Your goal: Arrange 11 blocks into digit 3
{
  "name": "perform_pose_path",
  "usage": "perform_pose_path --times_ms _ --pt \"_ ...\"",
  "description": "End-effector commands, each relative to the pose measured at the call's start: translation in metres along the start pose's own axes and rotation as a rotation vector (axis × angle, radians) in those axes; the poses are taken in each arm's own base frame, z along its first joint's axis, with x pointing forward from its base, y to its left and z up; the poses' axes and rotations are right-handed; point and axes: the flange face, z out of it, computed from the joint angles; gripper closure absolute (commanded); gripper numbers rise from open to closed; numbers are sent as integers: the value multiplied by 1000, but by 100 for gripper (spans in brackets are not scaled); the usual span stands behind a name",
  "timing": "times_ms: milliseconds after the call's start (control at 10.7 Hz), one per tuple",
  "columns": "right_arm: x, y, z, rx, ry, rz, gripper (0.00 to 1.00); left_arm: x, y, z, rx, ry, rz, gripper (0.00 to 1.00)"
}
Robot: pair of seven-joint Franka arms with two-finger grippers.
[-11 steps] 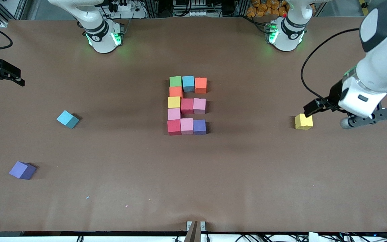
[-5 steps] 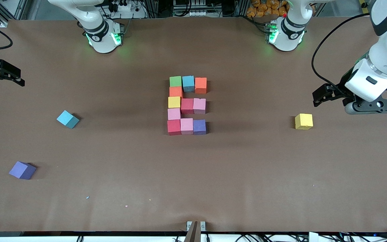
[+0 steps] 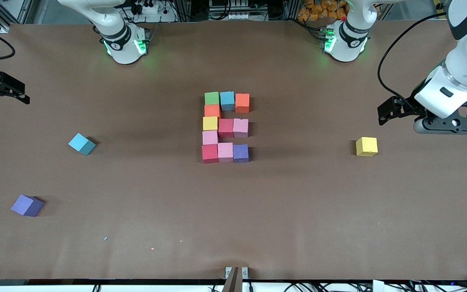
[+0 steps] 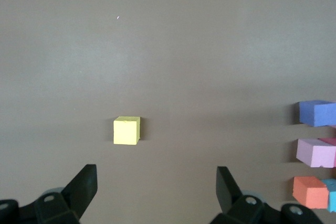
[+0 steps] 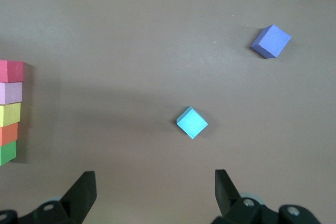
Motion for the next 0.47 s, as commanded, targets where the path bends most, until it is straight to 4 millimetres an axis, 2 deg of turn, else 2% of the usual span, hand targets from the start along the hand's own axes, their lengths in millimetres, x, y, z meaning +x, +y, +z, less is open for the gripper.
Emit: perform_pose_path --times_ms 0,374 --pt "1 4 -10 -18 11 109 0 -16 -10 -9 26 3 31 0" --pt "1 5 -11 -16 8 116 0 -19 -13 -12 26 -15 28 0"
